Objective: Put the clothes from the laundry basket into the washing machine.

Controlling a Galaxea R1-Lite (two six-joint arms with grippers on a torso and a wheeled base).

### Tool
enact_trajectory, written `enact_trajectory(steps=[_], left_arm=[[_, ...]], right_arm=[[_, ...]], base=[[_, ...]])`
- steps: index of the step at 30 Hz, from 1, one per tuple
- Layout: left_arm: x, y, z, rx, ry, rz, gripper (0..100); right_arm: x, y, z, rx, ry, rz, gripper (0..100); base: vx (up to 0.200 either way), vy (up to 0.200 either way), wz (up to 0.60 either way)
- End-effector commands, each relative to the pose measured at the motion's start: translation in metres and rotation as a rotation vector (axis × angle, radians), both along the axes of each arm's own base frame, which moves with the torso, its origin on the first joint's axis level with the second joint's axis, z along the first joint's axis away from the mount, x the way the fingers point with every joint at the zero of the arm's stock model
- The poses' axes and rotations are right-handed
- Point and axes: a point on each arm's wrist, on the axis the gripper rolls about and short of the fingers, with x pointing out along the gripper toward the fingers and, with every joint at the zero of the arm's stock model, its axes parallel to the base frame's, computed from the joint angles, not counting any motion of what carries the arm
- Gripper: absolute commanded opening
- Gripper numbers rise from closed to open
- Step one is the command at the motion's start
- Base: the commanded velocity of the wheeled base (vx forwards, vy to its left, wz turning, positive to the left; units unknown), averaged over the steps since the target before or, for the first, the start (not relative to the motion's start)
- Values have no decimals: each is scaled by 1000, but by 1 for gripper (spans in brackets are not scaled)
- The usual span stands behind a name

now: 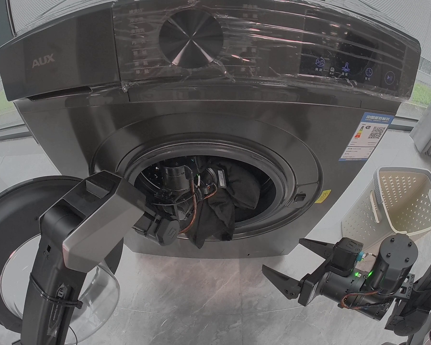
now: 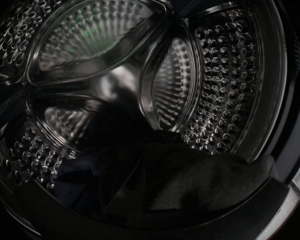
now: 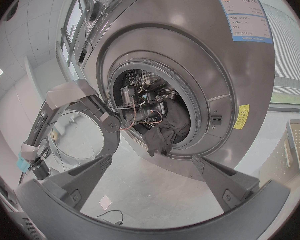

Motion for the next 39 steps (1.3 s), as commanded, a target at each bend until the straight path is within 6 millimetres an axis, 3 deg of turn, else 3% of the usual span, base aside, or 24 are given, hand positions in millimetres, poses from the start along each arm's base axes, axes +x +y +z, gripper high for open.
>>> enact_trajectory(steps=[1, 6, 14, 15, 20, 26, 29, 30, 32, 39], left_arm=[[18, -5, -10, -16, -23, 43, 0], [36, 2, 7, -58, -84, 152, 0], [35, 1, 4, -56, -73, 149, 0], [34, 1, 4, -58, -72, 149, 100], [23, 1, 2, -52, -13, 136, 100], [-6, 11, 2, 39, 120, 92, 100], [-9, 13, 1, 46, 132, 87, 100], [-22, 15, -8, 83, 189, 51, 100], [-30, 13, -17, 106, 221, 24, 100], [-32, 10, -50, 173, 272, 10, 100]], right_arm=[[0, 1, 0, 1, -2, 0, 100], [1, 1, 1, 3, -4, 0, 100], [1, 1, 0, 1, -2, 0, 100], [1, 1, 0, 1, -2, 0, 100], [0, 1, -1, -3, 1, 0, 100], [0, 0, -1, -6, 4, 0, 100], [0, 0, -1, -6, 4, 0, 100], [0, 1, -2, -6, 4, 3, 100], [0, 1, -2, -7, 5, 3, 100], [-1, 2, -2, -8, 9, 6, 100]], base=[[0, 0, 0], [0, 0, 0], [0, 0, 0], [0, 0, 0], [0, 0, 0], [0, 0, 0], [0, 0, 0], [0, 0, 0], [0, 0, 0], [0, 0, 0]])
